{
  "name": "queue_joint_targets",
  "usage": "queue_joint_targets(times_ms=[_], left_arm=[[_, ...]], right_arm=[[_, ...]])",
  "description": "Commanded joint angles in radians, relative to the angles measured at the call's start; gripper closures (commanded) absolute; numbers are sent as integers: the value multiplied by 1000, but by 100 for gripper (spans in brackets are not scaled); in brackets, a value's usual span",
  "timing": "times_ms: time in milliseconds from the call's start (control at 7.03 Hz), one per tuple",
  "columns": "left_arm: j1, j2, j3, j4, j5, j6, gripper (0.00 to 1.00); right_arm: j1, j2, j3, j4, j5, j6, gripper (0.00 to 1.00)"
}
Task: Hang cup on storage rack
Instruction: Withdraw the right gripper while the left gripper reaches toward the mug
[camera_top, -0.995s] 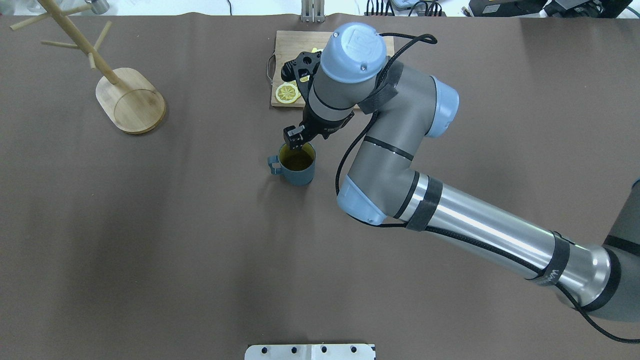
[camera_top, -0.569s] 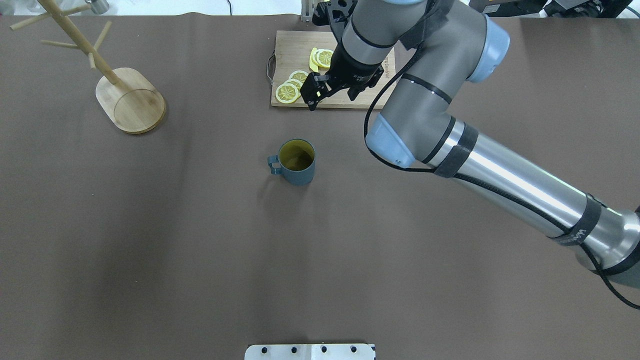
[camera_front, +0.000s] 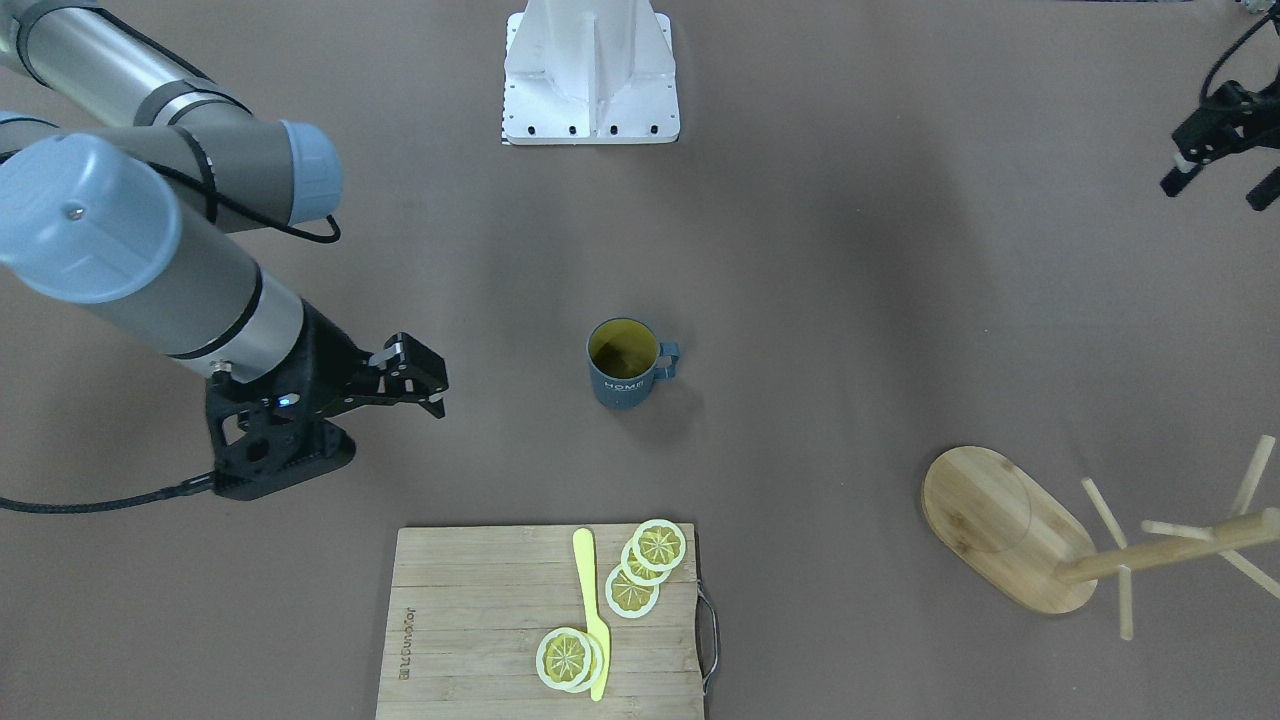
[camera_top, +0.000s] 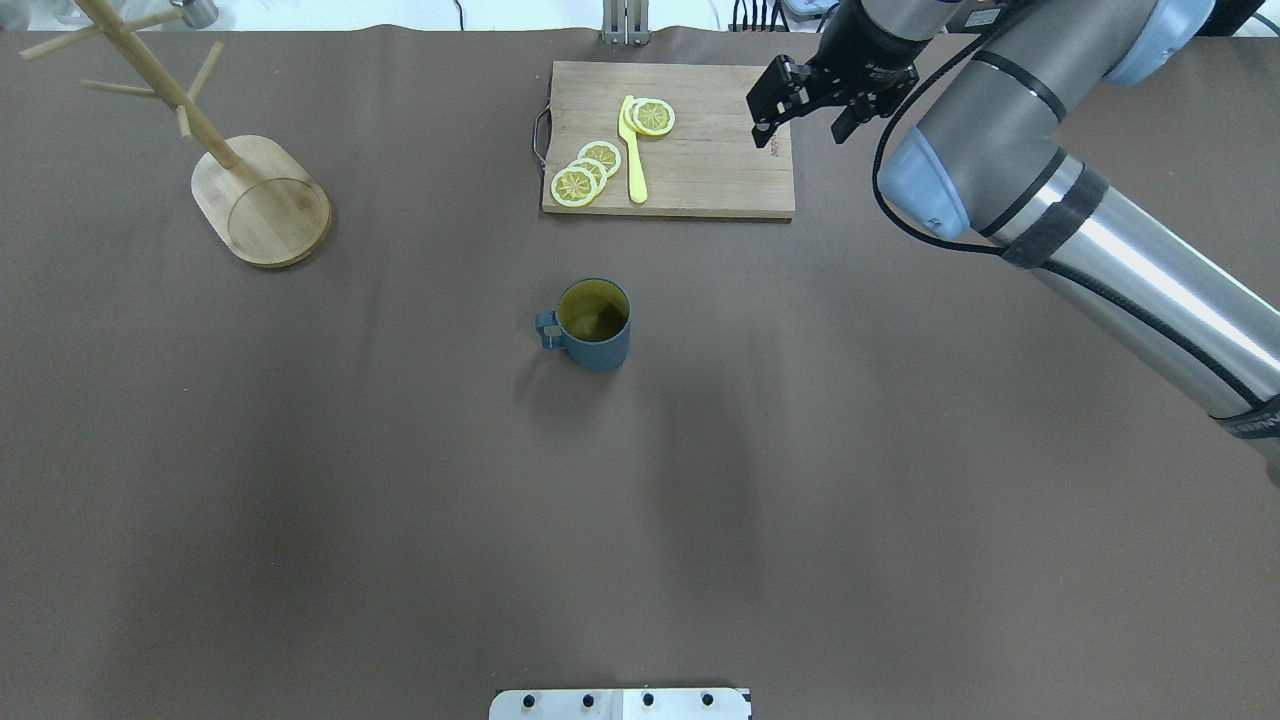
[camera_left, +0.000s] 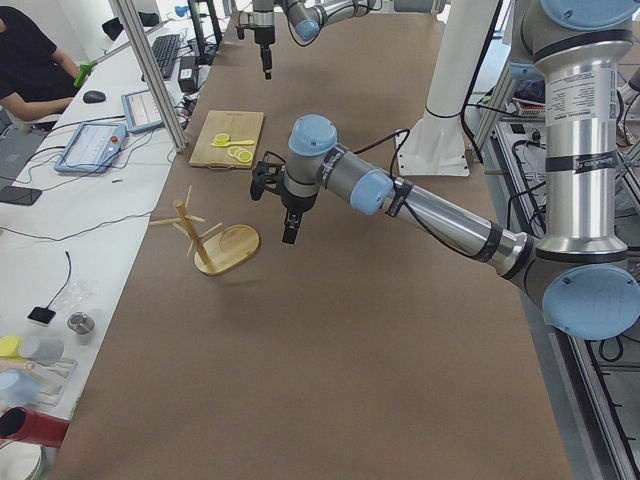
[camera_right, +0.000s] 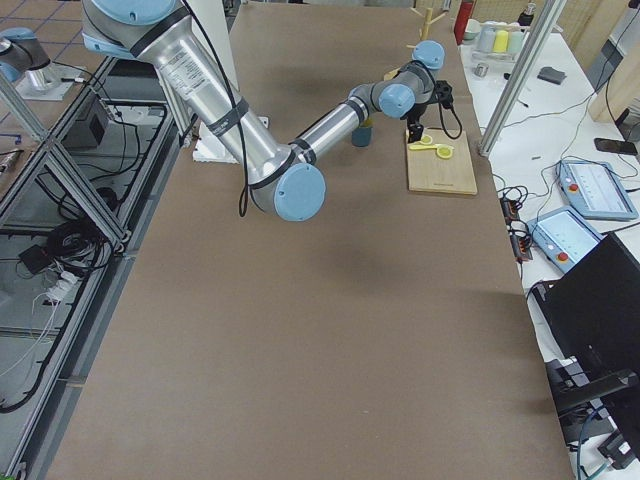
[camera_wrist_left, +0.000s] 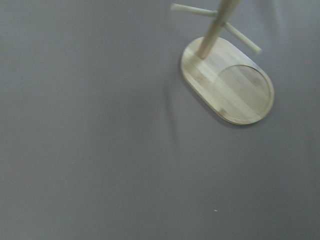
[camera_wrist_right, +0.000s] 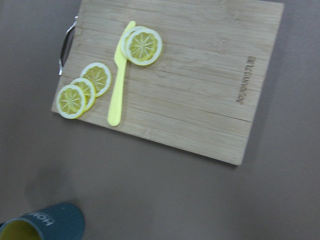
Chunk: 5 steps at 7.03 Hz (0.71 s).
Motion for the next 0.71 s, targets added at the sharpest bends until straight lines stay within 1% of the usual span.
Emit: queue_joint_targets(times_ms=[0, 142, 284, 426, 569], left_arm=[[153, -83, 0, -166, 31, -21, 3], [210, -179, 84, -206, 71, -9, 3], [279, -341, 207, -213, 114, -6, 3], [334, -422, 294, -222, 167, 11, 4], [383, -439, 393, -341, 204, 133, 12]], right_arm=[[82, -117, -9, 1, -67, -13, 0], [137, -145, -58, -1, -71, -91, 0], [186, -177, -107, -1, -71, -198, 0], [229, -187, -143, -22, -60, -233, 0], [272, -191, -143, -101, -59, -236, 0]])
